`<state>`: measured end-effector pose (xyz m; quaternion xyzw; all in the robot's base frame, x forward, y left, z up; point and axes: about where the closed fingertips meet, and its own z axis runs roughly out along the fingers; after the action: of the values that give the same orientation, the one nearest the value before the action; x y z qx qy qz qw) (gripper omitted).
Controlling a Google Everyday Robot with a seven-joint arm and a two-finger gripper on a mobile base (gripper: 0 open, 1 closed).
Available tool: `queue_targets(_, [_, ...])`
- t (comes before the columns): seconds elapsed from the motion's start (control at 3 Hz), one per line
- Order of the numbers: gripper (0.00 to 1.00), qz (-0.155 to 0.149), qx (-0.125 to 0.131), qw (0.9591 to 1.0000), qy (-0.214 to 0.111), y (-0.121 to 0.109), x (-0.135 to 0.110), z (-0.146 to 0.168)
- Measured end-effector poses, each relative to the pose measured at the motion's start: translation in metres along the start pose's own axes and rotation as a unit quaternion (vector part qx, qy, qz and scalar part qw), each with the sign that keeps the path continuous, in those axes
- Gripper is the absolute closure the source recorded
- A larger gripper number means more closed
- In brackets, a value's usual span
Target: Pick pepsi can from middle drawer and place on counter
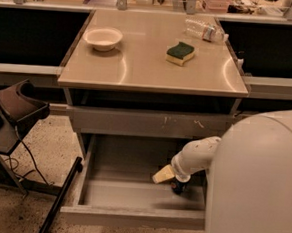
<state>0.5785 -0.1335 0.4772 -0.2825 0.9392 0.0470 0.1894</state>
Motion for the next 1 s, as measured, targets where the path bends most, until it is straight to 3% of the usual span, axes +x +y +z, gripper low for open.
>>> queue_targets(0.33, [0.0, 0.016, 0.017, 0.9997, 0.008, -0.021, 0.012, -0.005])
queue_targets(0.67, [0.0, 0.011, -0.013, 0.9998, 0.013, 0.0, 0.011, 0.008])
queue_targets(1.0, [0.0, 0.05, -0.121, 0.9912, 0.014, 0.035, 0.021, 0.052])
